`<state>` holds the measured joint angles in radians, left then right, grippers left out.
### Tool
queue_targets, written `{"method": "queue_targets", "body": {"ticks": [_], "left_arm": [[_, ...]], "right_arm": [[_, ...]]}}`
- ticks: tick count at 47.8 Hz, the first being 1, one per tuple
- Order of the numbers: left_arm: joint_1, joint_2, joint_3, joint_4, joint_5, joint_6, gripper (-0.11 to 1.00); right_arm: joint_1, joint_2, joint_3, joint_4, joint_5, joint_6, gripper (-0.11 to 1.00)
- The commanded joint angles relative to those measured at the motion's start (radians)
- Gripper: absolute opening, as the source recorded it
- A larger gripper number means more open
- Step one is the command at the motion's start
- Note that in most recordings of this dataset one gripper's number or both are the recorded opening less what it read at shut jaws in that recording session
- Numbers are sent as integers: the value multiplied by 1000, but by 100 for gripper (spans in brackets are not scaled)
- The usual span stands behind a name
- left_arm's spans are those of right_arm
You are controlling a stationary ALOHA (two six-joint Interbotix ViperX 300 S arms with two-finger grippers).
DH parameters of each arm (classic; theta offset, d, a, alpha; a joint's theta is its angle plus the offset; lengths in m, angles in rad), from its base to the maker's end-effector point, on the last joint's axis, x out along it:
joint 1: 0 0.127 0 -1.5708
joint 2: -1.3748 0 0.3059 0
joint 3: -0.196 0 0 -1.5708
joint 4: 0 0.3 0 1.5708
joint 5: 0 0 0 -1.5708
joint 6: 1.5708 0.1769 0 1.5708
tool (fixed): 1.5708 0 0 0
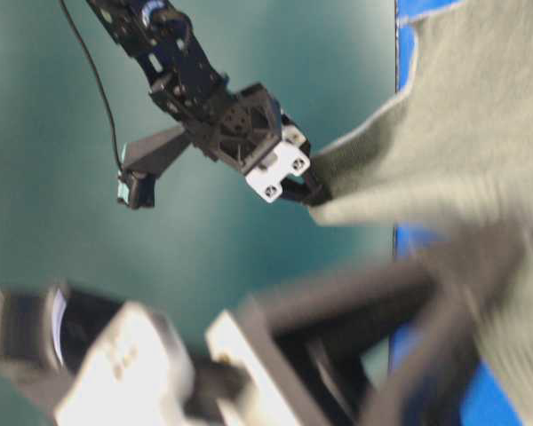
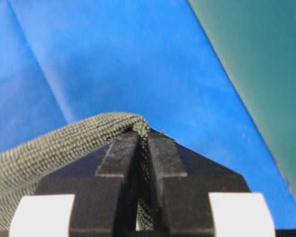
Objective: Fold a large towel.
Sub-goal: 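Lay the towel lengthwise on the table and open both grippers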
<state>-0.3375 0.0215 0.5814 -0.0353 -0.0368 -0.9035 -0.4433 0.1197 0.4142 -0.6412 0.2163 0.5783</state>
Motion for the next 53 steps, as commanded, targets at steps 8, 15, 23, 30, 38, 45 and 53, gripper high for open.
{"method": "queue_targets", "body": {"ticks": [8,15,23,30,38,45,53], "left_arm": [[29,-74,74,6,-9,12,3],[40,-74,74,6,-9,54,5],[46,-72,66,6,-9,92,44],[54,-83,61,6,8,110,78],[60,-170,60,6,106,164,77],[63,-325,72,8,221,261,77],[129,-454,120,9,227,387,76]], "right_arm": [[-8,-11,-23,-9,-37,-34,4],[-8,-9,-21,-9,-40,-69,5],[-8,-12,-17,-12,-57,-115,32],[-8,-15,-17,-21,-58,-166,63],[0,-58,-12,-21,-57,-179,57],[25,-149,23,-21,-54,-183,58],[66,-313,130,-15,-57,-169,58]]}}
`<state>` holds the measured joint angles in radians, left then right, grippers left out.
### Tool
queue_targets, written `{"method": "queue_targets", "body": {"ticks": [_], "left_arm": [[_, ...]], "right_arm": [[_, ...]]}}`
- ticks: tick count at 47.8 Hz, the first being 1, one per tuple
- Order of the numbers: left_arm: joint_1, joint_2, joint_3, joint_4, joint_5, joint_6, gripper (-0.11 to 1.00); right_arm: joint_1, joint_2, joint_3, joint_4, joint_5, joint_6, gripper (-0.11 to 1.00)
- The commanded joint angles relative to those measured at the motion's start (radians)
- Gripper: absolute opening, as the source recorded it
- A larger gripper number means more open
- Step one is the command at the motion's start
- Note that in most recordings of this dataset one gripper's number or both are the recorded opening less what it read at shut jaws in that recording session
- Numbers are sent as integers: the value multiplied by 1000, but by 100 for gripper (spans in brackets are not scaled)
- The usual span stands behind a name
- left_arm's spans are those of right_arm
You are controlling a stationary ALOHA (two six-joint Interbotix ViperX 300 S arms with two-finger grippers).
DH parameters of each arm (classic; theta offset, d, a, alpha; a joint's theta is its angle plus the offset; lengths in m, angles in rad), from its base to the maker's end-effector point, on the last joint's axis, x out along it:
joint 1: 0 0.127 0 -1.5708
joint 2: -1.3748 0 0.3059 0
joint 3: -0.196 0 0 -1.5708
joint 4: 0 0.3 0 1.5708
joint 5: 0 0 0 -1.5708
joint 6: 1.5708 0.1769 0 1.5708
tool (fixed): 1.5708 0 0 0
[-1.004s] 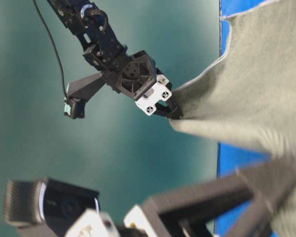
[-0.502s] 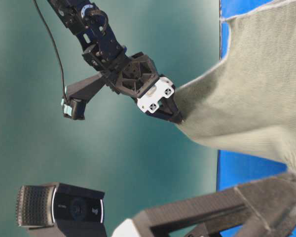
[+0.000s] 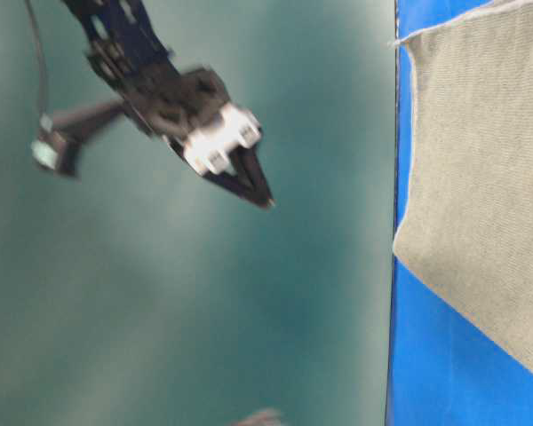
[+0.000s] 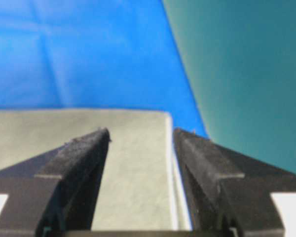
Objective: Fold a large towel.
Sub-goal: 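Lay the towel lengthwise on the table and open both grippers, then grasp the far end of the towel strip with both grippers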
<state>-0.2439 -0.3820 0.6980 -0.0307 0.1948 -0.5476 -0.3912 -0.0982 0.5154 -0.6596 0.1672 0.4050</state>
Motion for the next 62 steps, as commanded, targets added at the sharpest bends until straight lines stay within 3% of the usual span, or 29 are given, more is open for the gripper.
{"method": "queue_targets", "body": {"ticks": [1,10,18,28,38,47,62], "left_arm": [[48,-60,9,5,-8,48,76],[213,-126,52,8,-89,249,76],[316,-141,61,6,-192,426,76],[390,-118,57,6,-232,517,76],[459,-46,40,6,-256,526,76],[571,97,32,6,-367,541,76],[730,422,-71,6,-474,583,77]], "right_arm": [[18,-118,48,6,-8,8,58],[52,-353,222,60,-54,44,58],[87,-549,360,97,-66,117,58],[98,-672,466,103,-52,202,58],[64,-649,454,91,-2,209,58],[-83,-563,454,80,0,209,58],[-278,-235,425,69,-83,202,57]]}}
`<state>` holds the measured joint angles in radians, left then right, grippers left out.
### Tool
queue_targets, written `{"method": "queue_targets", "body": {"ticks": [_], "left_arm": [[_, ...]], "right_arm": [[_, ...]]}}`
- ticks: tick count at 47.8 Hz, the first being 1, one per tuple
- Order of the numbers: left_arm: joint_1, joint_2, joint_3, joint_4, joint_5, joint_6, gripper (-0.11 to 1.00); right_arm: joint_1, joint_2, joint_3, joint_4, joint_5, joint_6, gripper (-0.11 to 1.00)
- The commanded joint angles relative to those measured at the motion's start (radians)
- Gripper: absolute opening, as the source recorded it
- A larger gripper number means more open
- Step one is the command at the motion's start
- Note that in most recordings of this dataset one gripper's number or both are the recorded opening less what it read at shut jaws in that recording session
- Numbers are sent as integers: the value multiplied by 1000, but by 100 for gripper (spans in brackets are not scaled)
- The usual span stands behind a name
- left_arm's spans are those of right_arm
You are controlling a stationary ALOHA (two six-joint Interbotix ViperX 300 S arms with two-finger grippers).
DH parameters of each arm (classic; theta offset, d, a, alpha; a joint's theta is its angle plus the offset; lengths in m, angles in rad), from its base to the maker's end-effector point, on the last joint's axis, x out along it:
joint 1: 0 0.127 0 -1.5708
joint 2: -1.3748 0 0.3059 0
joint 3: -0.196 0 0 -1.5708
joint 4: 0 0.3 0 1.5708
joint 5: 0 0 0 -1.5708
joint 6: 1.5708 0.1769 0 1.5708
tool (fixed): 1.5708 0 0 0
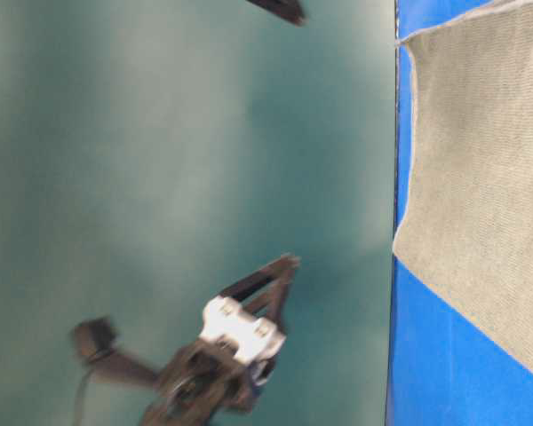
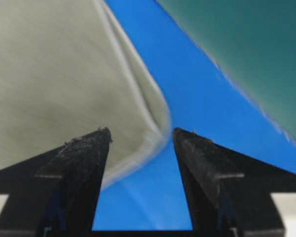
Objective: Fold a large towel.
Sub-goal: 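Grasp the far end of the towel strip with both grippers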
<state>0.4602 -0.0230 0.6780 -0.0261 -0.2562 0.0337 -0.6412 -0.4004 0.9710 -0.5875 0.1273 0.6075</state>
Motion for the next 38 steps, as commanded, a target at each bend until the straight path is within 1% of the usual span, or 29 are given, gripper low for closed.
{"method": "queue_targets", "body": {"ticks": [1,5,9,18,25,29,33,36,38], "left_arm": [[32,87,-63,2,-25,3,77],[58,166,-104,0,-23,2,77],[78,233,-144,-2,-23,2,77],[107,353,-207,-3,-21,2,77],[109,400,-238,-3,2,2,74],[112,410,-252,-3,41,0,72],[114,416,-272,-3,87,0,63],[114,419,-281,-3,101,0,48],[114,420,-287,-3,106,0,38]], "right_arm": [[-34,89,-34,-6,-58,0,57],[-55,183,-54,-11,-126,0,58],[-64,264,-81,-14,-161,0,58],[-72,434,-155,-14,-187,-3,57],[-74,506,-190,-17,-187,-5,57],[-75,515,-199,-20,-186,-6,58],[-81,517,-207,-26,-183,-6,56],[-84,520,-210,-38,-179,-8,54],[-84,522,-210,-48,-178,-8,49]]}}
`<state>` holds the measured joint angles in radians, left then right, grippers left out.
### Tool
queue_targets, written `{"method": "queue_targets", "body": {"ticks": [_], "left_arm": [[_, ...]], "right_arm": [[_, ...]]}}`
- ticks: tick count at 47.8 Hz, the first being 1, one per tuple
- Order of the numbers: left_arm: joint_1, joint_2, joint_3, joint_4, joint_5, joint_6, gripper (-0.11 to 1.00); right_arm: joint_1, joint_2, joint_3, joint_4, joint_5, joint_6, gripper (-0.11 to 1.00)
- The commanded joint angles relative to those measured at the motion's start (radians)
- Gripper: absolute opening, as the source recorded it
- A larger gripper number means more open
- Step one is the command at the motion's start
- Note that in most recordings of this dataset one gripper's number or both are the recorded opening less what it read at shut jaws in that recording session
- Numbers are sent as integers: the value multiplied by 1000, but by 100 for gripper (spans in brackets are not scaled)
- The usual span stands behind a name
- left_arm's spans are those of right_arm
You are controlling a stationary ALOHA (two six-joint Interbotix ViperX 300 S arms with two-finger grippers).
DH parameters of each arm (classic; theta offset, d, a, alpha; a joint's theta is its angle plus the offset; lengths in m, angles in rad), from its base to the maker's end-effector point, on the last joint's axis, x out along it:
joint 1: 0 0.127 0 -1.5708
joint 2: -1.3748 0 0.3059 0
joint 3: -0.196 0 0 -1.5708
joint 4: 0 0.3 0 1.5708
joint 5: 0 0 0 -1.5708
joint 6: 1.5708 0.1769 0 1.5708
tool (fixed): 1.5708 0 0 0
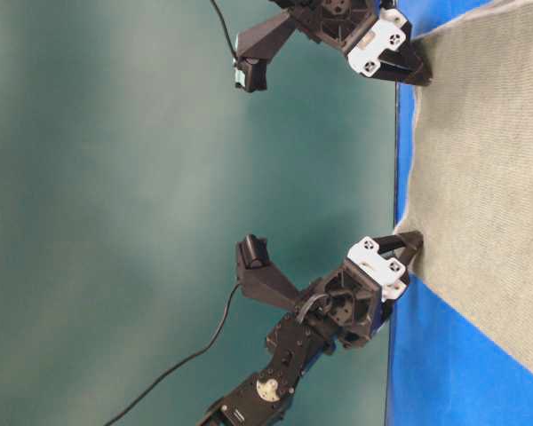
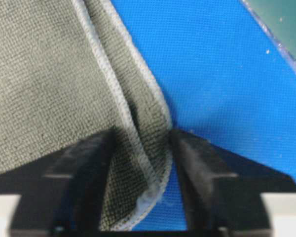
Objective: Fold a large towel.
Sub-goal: 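Grasp the far end of the towel strip with both grippers, then fold the far end toward the near end with both grippers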
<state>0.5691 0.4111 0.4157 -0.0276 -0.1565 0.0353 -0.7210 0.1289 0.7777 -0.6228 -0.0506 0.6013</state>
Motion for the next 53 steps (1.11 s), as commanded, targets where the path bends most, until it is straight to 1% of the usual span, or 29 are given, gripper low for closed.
{"method": "queue_targets", "body": {"ticks": [1,4,6,8,9,15,20,27,29,34,39,44,47,50,53], "left_arm": [[5,-14,-28,-2,5,-2,32],[5,-11,-34,-2,8,-2,18],[6,-11,-37,-2,9,-2,10],[9,-11,-43,-2,11,-6,6],[11,-11,-43,-2,11,-11,6],[26,-21,-44,-3,20,-15,5],[34,-61,-44,-3,40,-15,6],[54,-150,-44,-3,52,-5,6],[58,-167,-43,-3,52,-5,6],[58,-198,-23,-3,55,-5,6],[44,-232,14,-3,63,-11,5],[12,-295,74,-3,84,-15,6],[-25,-351,130,-3,98,-15,6],[-60,-407,179,-3,104,-17,6],[-104,-462,233,-2,106,-17,6]], "right_arm": [[-5,-9,-17,-17,0,-2,46],[-5,-8,-17,-23,-2,-2,31],[-6,-8,-18,-23,-5,-2,17],[-8,-8,-18,-25,-5,-2,6],[-9,-8,-18,-26,-5,-2,4],[-25,-15,-21,-26,9,-2,4],[-29,-48,-29,-31,38,-5,4],[-43,-123,-51,-64,97,-5,4],[-46,-138,-58,-67,107,-5,4],[-46,-169,-63,-69,123,-2,4],[-32,-212,-38,-66,130,9,4],[32,-284,3,-61,149,15,4],[94,-337,35,-58,173,18,4],[167,-394,63,-49,209,23,4],[264,-459,94,-31,262,34,4]]}}
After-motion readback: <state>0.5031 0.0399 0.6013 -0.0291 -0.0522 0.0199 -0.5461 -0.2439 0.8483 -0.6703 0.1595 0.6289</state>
